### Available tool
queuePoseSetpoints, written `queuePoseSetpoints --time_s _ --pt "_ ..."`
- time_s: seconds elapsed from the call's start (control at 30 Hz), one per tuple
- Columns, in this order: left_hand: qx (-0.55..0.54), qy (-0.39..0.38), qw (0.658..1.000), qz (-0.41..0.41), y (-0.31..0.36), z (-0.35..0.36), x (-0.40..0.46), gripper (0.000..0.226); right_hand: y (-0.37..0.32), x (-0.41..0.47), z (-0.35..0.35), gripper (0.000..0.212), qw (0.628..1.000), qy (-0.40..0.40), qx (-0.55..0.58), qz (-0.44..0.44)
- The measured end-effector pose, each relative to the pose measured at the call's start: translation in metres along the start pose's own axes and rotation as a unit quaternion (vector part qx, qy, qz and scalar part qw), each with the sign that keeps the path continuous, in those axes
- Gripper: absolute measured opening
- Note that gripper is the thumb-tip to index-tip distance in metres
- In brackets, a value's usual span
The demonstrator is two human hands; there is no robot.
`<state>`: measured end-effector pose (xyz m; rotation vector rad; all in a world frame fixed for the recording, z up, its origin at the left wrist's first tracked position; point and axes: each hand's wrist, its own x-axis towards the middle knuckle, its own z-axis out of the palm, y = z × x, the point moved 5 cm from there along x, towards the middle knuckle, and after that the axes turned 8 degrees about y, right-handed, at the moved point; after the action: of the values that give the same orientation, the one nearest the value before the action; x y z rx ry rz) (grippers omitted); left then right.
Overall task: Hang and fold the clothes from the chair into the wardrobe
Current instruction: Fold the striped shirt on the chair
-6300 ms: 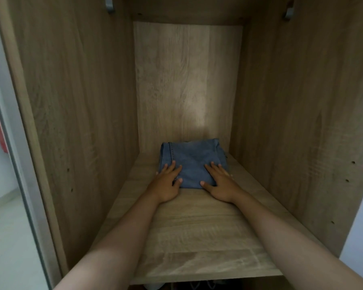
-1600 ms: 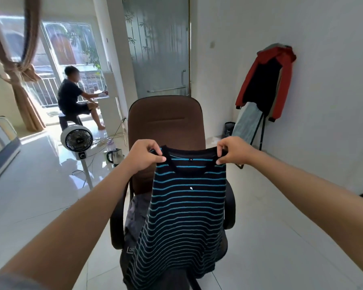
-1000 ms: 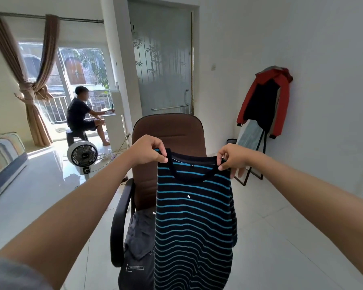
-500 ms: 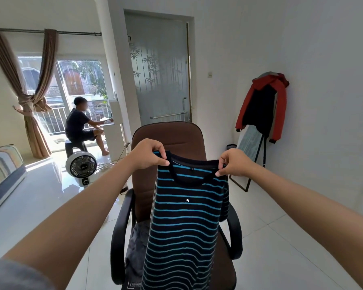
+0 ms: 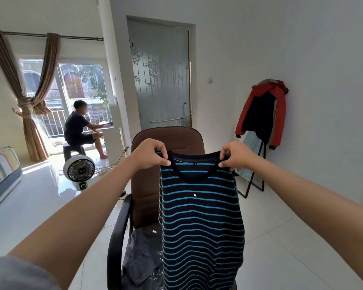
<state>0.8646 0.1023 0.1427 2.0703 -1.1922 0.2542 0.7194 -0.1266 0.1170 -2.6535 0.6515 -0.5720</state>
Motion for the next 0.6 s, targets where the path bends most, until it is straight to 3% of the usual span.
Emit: queuePoseSetpoints --time_s 0.2,0.3,0.43,0.6 --pt "-0.003 0.000 1.000 -0.002 -0.002 -0.001 0.004 0.014 0.007 -0.005 0.008 0.015 0.999 -0.022 -0.002 -0.029" --pt "-0.006 0.007 1.000 -0.005 -0.003 -0.002 0.004 0.014 0.008 -0.010 0.014 0.014 0.996 -0.038 0.085 -0.006" --pt "-0.017 0.017 1.000 -0.008 -0.007 -0.004 0.004 0.014 0.012 -0.015 0.018 0.016 0.985 -0.014 0.173 -0.001" --pt "-0.043 0.034 0.999 0.001 -0.006 -0.006 0.002 0.015 0.006 -0.011 0.008 0.028 0.987 0.030 0.156 -0.038"
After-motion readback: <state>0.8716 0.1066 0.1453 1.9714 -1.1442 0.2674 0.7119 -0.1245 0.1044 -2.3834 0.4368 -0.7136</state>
